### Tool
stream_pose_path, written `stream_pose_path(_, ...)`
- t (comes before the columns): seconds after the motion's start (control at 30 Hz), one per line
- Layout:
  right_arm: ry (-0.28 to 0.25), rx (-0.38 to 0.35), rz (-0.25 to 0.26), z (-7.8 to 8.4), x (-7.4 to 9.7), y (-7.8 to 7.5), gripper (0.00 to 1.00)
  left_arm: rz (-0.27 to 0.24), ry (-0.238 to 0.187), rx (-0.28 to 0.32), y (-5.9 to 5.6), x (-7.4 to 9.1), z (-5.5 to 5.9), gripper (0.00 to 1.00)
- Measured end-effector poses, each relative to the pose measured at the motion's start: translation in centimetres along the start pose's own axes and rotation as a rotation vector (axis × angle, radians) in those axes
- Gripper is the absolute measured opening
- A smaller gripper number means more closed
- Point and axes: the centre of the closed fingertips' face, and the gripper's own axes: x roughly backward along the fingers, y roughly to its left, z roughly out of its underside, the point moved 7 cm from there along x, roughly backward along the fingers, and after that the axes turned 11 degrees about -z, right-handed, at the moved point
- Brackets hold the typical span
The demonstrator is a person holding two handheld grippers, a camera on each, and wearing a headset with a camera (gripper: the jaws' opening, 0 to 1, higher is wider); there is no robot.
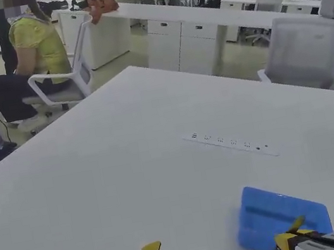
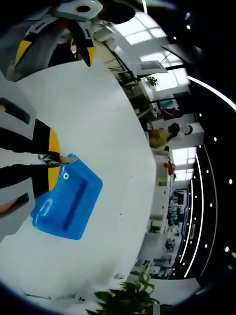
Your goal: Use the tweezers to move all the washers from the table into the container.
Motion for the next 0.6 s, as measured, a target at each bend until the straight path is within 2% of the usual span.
stream_pose_path(0.3,-0.028,0.019,0.033,-1.5,0.2,-0.9,0.03,-0.009,0.005,-0.004,0.1,0.0,0.1,0.94)
stream_pose_path(0.6,-0.051,0.039,0.053,-3.1,-0.4,-1.5,0.03,-0.015,0.015,-0.007,0.2,-0.1,0.3,0.93)
